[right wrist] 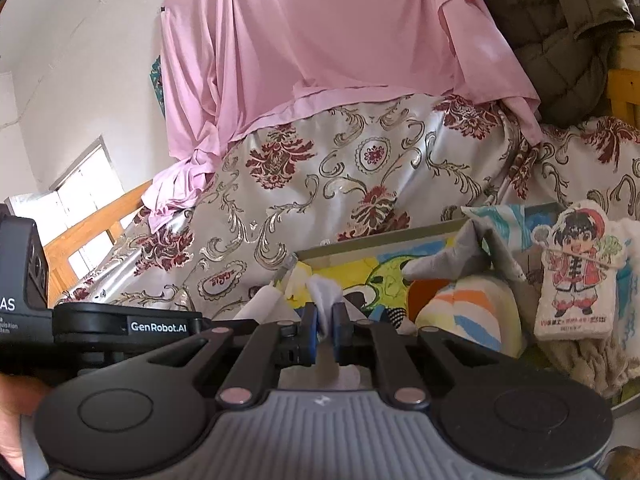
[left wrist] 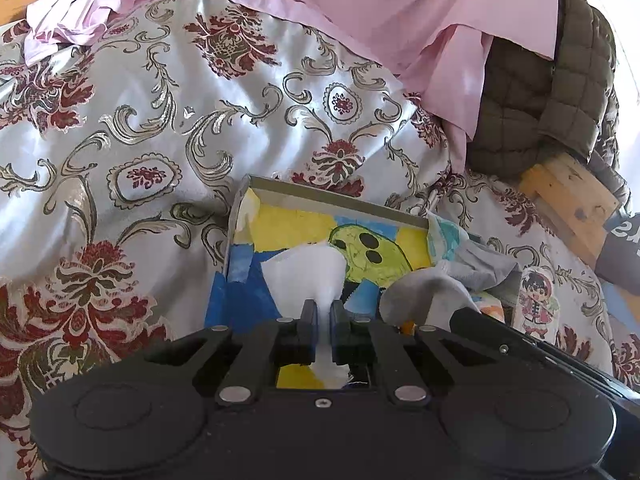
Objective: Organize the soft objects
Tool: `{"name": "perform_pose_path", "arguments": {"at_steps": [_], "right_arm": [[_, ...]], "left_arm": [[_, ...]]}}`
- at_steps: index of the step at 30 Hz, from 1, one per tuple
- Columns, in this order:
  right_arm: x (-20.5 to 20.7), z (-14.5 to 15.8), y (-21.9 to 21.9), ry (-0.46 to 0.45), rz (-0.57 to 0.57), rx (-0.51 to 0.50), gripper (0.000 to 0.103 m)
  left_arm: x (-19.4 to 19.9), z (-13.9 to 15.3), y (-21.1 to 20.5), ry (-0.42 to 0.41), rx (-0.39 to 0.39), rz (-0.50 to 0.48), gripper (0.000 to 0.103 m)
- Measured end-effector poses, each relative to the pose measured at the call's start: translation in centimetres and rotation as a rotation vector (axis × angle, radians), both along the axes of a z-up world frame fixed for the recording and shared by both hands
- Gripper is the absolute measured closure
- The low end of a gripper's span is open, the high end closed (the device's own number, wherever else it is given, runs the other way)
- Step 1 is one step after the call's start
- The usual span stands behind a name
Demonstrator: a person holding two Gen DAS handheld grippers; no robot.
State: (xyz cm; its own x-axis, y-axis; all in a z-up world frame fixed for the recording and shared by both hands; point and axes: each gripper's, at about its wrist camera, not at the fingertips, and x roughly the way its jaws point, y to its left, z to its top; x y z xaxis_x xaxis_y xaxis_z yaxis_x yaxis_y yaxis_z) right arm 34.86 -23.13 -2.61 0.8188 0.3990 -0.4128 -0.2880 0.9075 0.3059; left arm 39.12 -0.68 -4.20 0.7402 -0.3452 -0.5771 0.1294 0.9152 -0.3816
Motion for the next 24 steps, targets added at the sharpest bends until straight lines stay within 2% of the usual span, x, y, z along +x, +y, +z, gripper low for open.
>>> {"name": "perform_pose_path", "arguments": {"at_steps": [9, 13, 15, 17, 20, 24], "right_arm": [[0.1, -0.2, 0.2, 0.017, 0.001, -0.017, 0.09], [0.1, -0.3, 0.2, 0.021, 0.0, -0.025, 0.087], [0.1, -0.2, 0.3, 0.025, -0.002, -0.031, 0.084], [0.1, -0.2, 0.3, 0.027, -0.005, -0.036, 0.075], [0.1, 0.0, 0.2, 0.029, -0.006, -0.038, 0.066], [-0.5, 0.7, 0.2, 0.021, 0.0, -0.05, 0.052]], "left_arm": [[0.0, -0.9, -0.1, 0.032, 0.028, 0.001, 0.095], [-0.1, -1.1, -0.1, 0.035, 0.032, 0.003, 0.088], [-0.1, -1.1, -0.1, 0.037, 0.031, 0.003, 0.085], [-0.1, -1.1, -0.1, 0.036, 0.026, 0.003, 0.085], [-0.3, -1.0, 0.0, 0.036, 0.022, 0.011, 0.071], [-1.0, -0.7, 0.2, 0.026, 0.007, 0.038, 0.048]]}}
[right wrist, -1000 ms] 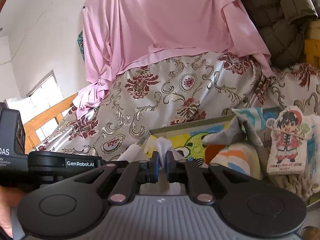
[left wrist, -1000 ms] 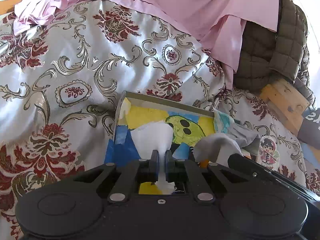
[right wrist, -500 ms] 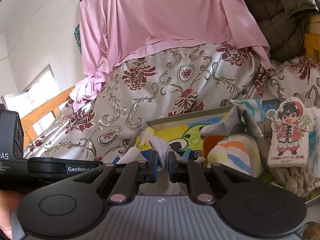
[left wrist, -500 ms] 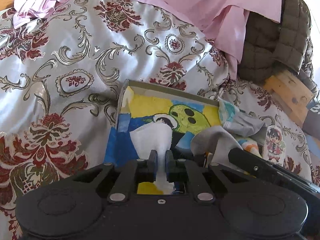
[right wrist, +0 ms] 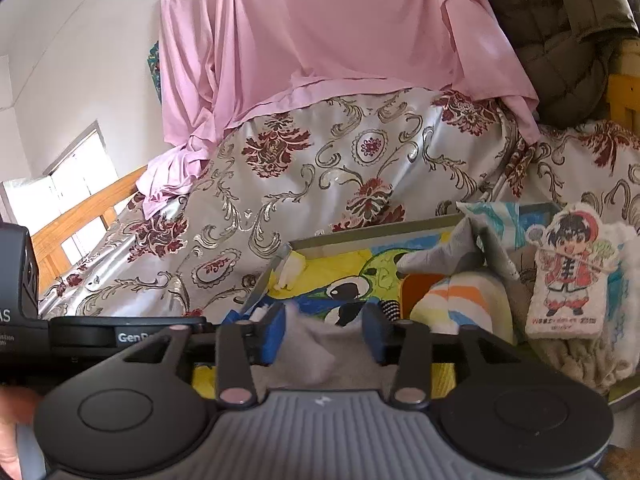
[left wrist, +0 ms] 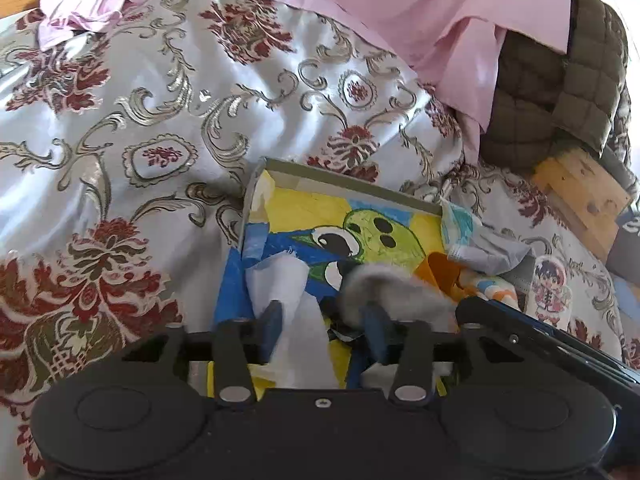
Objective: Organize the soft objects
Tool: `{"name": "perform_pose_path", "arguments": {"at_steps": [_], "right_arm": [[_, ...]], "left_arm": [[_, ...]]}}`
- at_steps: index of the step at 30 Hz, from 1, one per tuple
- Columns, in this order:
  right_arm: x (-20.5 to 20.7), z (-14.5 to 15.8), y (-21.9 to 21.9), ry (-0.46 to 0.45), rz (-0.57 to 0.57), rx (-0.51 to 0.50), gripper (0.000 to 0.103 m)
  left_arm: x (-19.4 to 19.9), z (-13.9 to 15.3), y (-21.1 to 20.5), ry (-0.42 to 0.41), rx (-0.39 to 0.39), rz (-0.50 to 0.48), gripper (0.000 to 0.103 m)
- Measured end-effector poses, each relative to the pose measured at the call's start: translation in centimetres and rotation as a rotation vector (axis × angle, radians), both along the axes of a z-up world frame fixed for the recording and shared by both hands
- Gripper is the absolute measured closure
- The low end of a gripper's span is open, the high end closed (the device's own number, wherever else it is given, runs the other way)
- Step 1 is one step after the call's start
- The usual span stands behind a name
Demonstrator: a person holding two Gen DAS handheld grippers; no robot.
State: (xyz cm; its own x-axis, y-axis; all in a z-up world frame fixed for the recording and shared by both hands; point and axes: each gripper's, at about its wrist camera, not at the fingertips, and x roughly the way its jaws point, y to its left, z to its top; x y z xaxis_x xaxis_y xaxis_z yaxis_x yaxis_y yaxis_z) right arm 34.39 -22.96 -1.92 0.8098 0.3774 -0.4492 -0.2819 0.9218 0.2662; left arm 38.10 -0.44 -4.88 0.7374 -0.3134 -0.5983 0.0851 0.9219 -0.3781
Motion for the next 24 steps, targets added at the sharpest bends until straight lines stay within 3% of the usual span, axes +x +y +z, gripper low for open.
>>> {"name": "perform_pose_path", "arguments": {"at_steps": [2, 7, 10, 13, 18, 24], "right_arm": [[-0.6, 0.5, -0.1, -0.004, 0.001, -0.009, 0.045], [-3.3, 2.1, -0.4, -0.022, -0.021, -0.033, 0.03], [-5.3, 3.0, -0.6, -0.037, -0.028, -0.048, 0.022], [-7.3, 3.9, -0.8, -0.059, -0.055, -0.067, 0.016], [-11.3, 4.8, -1.4, -0.089, -0.095, -0.086, 0.008], [-16.5, 4.6, -1.9, -0.095, -0.125, -0.114, 0.003]], "left_arm": [[-0.7, 0.4, 0.2, -0.019, -0.006, 0.019, 0.037], [-3.8, 1.7, 1.0, -0.077, -0.02, 0.064, 0.023], [-6.3, 2.5, 1.2, -0.119, 0.003, 0.088, 0.018], [-9.4, 3.3, 1.3, -0.167, 0.035, 0.101, 0.006], [-14.4, 3.8, 1.7, -0.211, 0.024, 0.143, 0.002], [-20.0, 4.2, 1.6, -0.253, 0.086, 0.156, 0.001]]}}
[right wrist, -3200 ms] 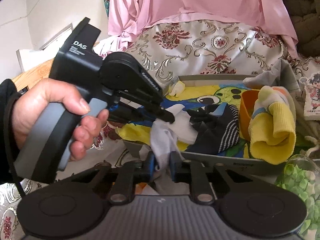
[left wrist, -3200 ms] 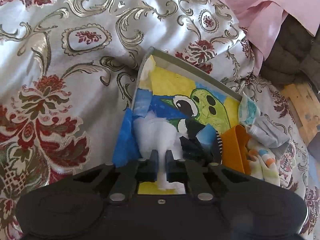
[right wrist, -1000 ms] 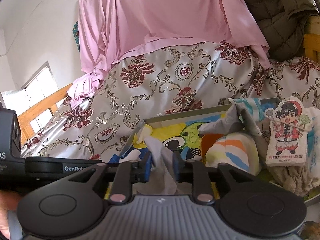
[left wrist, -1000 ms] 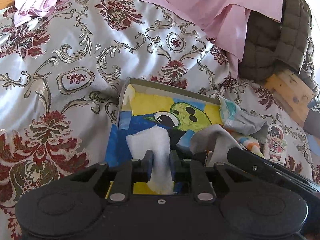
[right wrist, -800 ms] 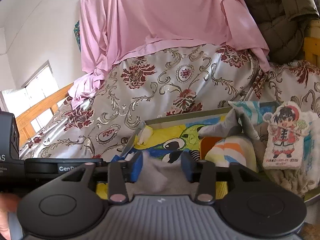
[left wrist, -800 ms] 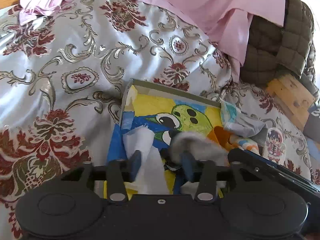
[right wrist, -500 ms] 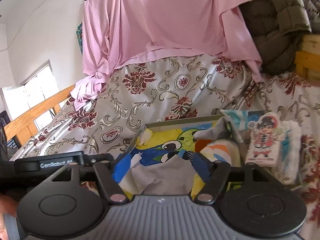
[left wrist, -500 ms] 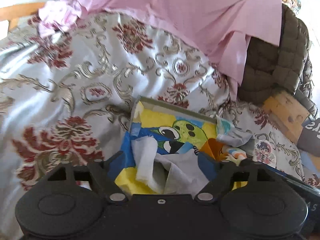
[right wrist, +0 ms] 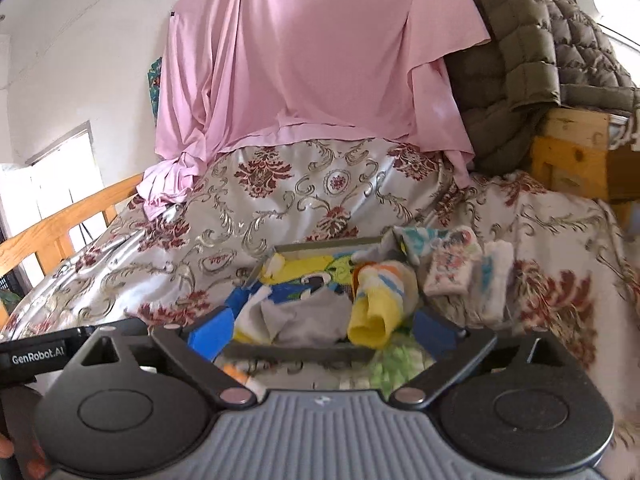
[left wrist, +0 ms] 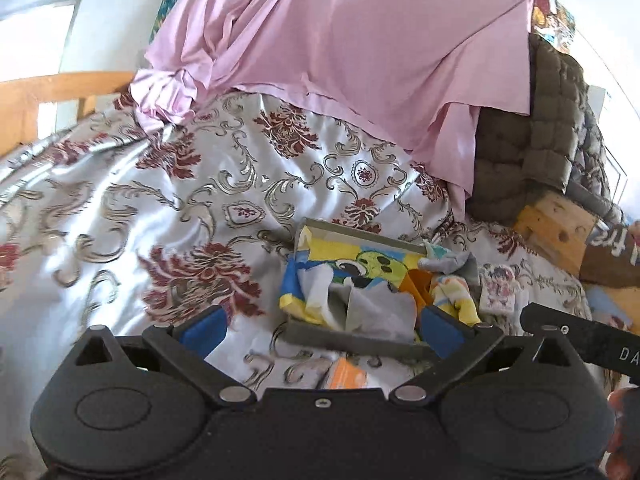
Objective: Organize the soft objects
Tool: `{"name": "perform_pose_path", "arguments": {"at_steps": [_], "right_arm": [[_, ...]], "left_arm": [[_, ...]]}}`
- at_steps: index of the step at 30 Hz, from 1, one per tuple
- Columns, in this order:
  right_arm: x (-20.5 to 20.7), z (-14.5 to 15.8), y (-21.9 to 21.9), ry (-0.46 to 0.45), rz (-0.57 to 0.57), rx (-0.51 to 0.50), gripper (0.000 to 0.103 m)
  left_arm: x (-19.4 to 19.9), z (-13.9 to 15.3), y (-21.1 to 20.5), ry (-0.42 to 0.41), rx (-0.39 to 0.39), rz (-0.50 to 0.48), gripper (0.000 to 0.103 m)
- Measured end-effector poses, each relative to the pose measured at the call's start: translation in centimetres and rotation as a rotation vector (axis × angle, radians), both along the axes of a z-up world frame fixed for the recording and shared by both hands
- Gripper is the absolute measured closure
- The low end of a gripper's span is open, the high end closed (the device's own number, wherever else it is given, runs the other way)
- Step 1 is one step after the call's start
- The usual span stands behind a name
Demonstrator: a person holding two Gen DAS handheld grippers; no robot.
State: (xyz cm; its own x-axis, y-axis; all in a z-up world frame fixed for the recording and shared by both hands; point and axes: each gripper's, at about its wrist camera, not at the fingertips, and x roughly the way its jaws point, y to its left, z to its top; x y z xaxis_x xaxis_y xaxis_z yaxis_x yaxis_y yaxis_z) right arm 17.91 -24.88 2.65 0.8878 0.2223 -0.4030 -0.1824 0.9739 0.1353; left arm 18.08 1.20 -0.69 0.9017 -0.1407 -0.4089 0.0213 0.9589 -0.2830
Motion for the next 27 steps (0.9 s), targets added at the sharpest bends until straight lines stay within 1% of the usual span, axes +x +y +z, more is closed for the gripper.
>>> {"name": "perform_pose_path", "arguments": {"at_steps": [4, 7, 10, 14, 18, 22, 27], "right_arm": [[-3.1, -0.4, -0.1, -0.002, -0.014, -0.001, 0.001], [-5.1, -0.7, -0.1, 0.0, -0.024, -0.009, 0.001], [-6.8, -0.7, 0.1, -0.008, -0.027, -0.027, 0.001], [-9.0, -0.8, 0.1, -0.013, -0.045, -0.019, 0.0], [-10.7, -2.2, -0.2, 0.024, -0.076, -0.005, 0.0], [-12.0, -3.2, 0.4, 0.057, -0.089, -0.03, 0.0], [-13.9, -3.9, 0.7, 0.064, -0.097, -0.043, 0.0]], "left_arm": [[-3.3, 0.0, -0.1, -0.002, 0.036, 0.002, 0.001], [-5.7, -0.1, -0.4, -0.013, 0.082, 0.015, 0.001], [-7.4, -0.3, -0.6, -0.002, 0.122, 0.026, 0.001], [-9.7, -0.2, -0.3, 0.004, 0.133, 0.039, 0.001], [-11.2, -0.3, -0.3, 0.021, 0.143, 0.048, 0.001], [-12.2, -0.8, -0.5, 0.048, 0.15, 0.057, 0.001], [-13.3, -1.4, -1.0, 0.049, 0.165, 0.048, 0.001]]}}
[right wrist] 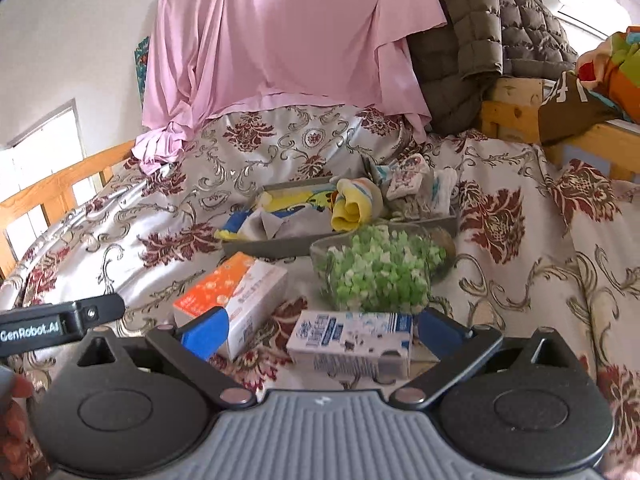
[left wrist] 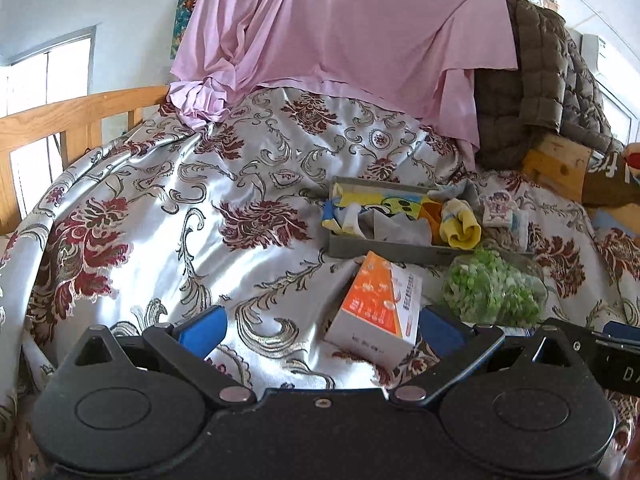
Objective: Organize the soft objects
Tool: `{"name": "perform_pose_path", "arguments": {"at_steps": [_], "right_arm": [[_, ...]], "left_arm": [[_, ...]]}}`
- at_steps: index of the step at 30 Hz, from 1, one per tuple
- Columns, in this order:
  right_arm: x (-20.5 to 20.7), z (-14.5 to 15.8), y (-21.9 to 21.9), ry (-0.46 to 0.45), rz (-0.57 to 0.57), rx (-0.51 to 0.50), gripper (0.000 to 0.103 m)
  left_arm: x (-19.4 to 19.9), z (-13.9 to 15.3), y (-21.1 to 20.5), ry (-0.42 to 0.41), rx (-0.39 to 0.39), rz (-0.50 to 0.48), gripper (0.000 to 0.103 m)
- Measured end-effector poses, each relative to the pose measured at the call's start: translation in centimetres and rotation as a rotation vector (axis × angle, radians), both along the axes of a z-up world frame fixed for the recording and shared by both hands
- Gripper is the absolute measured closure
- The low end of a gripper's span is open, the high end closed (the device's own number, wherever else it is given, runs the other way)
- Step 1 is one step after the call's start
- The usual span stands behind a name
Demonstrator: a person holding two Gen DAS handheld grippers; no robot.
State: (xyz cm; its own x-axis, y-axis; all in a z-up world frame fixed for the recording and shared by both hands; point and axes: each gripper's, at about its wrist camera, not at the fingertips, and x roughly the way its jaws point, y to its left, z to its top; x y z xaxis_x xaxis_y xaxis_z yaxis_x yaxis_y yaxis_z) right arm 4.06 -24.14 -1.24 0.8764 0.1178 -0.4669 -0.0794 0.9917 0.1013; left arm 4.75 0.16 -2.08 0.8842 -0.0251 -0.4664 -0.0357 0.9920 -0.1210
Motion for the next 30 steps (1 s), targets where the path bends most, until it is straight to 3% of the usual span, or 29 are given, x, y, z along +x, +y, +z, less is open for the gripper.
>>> {"name": "perform_pose_path", "arguments": {"at_steps": [16, 25, 30], "right_arm": [[-0.6, -0.7, 0.4, 0.005, -0.004, -0.054, 0.0], [-0.5, -0.9, 0.4, 0.014, -0.004, -0.051, 0.0], [-0.5, -0.9, 0.4, 0.013, -0.004, -0.052, 0.0]], "left_arm": [[-0.9, -2.0, 0.1, 0.028, 0.017, 0.041, 0.001], [-0.5, -2.1, 0.9, 0.063, -0.054, 0.043, 0.001], [-0.6, -2.0, 0.5, 0.056, -0.037, 0.027, 0.001]]}}
